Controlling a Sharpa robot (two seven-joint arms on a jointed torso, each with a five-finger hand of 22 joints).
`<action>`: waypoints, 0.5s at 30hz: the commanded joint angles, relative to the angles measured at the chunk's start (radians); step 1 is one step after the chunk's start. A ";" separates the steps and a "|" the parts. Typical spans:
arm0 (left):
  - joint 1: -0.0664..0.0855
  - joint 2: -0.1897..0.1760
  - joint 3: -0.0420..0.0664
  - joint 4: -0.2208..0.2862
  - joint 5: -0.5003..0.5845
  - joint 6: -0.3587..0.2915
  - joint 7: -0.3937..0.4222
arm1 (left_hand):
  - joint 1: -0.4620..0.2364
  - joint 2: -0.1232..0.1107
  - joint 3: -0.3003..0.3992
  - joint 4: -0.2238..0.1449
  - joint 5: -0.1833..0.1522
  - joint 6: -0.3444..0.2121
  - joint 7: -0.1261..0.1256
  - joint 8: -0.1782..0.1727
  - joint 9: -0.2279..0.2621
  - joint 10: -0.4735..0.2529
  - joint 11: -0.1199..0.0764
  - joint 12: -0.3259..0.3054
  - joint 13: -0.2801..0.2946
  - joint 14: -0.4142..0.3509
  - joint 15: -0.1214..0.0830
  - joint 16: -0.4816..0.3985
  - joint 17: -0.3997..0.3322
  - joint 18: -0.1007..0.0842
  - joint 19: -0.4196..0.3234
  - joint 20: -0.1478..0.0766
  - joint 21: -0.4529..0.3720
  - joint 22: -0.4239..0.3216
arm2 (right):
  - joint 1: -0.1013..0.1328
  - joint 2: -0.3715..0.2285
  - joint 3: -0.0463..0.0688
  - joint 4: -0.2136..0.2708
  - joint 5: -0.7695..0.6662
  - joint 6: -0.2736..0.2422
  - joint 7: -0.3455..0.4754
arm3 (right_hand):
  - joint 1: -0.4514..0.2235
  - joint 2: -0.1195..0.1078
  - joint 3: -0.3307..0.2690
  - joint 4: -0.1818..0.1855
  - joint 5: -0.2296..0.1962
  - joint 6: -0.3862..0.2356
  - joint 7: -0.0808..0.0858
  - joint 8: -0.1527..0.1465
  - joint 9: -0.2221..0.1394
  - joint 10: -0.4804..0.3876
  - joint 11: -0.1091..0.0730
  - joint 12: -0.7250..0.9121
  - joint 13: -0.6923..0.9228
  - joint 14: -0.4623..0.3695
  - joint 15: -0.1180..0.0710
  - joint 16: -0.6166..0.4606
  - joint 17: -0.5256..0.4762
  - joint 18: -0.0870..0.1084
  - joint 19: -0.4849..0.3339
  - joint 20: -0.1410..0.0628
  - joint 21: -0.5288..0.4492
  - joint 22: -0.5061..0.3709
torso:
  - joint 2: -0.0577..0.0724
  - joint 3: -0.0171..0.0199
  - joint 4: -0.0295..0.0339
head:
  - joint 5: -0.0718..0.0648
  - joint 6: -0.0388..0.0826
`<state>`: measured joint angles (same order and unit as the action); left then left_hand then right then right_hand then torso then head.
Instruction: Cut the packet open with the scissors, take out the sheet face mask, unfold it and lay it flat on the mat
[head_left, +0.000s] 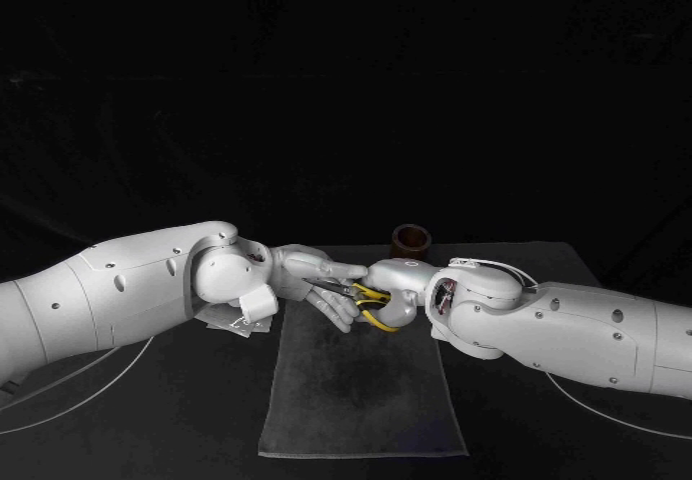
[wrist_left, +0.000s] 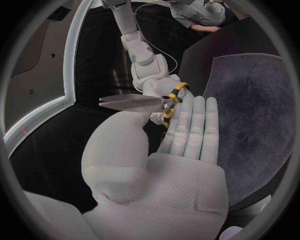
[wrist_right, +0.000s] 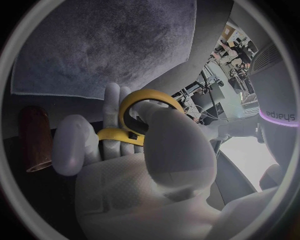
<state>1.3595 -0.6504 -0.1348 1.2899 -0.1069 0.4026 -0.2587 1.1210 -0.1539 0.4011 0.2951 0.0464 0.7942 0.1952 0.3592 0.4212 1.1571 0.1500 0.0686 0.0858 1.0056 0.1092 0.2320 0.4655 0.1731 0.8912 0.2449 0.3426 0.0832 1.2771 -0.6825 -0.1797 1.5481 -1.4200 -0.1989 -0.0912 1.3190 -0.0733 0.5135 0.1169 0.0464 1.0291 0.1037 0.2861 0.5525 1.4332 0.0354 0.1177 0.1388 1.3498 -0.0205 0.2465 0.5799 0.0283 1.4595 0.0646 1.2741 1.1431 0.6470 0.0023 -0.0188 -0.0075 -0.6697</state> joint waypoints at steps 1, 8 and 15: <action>0.009 -0.001 0.010 -0.013 0.082 -0.092 0.079 | -0.018 -0.005 -0.022 0.000 0.002 0.003 0.009 -0.006 0.000 -0.013 0.002 0.002 0.000 -0.001 0.007 0.001 0.002 0.010 0.000 0.004 -0.008 -0.002 | -0.008 -0.002 -0.006 0.020 0.032 -0.005 0.067 | 0.002 0.008 0.105 -0.103 0.002 -0.001 0.000 0.004 0.002 0.055 -0.008 -0.006 -0.001 0.000 -0.006 -0.004 0.002 0.052 0.023 0.001 0.006 0.003 | 0.000 -0.0001 0.0004 | 0.000 -0.001; 0.009 -0.027 0.009 -0.042 0.085 -0.161 0.101 | -0.022 -0.007 -0.037 -0.001 0.002 0.007 0.011 -0.005 0.000 -0.014 0.002 0.007 0.002 -0.003 0.007 0.002 0.003 0.010 0.002 0.004 -0.010 -0.004 | -0.010 -0.034 -0.006 0.023 0.172 -0.019 0.110 | 0.001 0.008 0.106 -0.104 0.002 -0.001 -0.001 0.005 0.003 0.056 -0.008 -0.006 -0.001 0.001 -0.006 -0.004 0.002 0.052 0.023 0.000 0.005 0.002 | -0.001 -0.0004 -0.0003 | -0.002 -0.001; 0.009 -0.077 0.010 -0.064 0.118 -0.219 0.173 | -0.054 -0.006 -0.094 -0.001 0.002 0.016 0.008 -0.004 -0.001 -0.015 0.000 0.019 0.007 -0.001 0.005 0.008 0.007 0.011 0.008 0.003 -0.014 -0.007 | -0.022 -0.083 -0.006 0.029 0.346 -0.003 0.200 | -0.001 0.008 0.110 -0.107 0.002 -0.003 0.000 0.004 0.005 0.055 -0.008 -0.010 -0.003 -0.005 -0.005 -0.009 0.002 0.053 0.021 0.001 0.002 -0.001 | -0.002 -0.0014 -0.0013 | -0.006 0.002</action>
<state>1.3674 -0.7238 -0.1260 1.2274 -0.0352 0.2442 -0.1660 1.0772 -0.1596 0.3084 0.2942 0.0464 0.8028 0.2037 0.3522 0.4207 1.1420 0.1489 0.0843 0.0914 1.0059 0.1095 0.2369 0.4718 0.1727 0.8917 0.2453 0.3321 0.0772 1.2587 -0.7616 -0.1864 1.5733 -1.2000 -0.2146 0.0226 1.3213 -0.0710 0.5146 0.1159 0.0458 1.0248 0.1031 0.2838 0.5568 1.4287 0.0309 0.1112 0.1369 1.3482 -0.0217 0.2404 0.5813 0.0283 1.4594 0.0645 1.2798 1.1419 0.6461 0.0012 -0.0192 -0.0126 -0.6680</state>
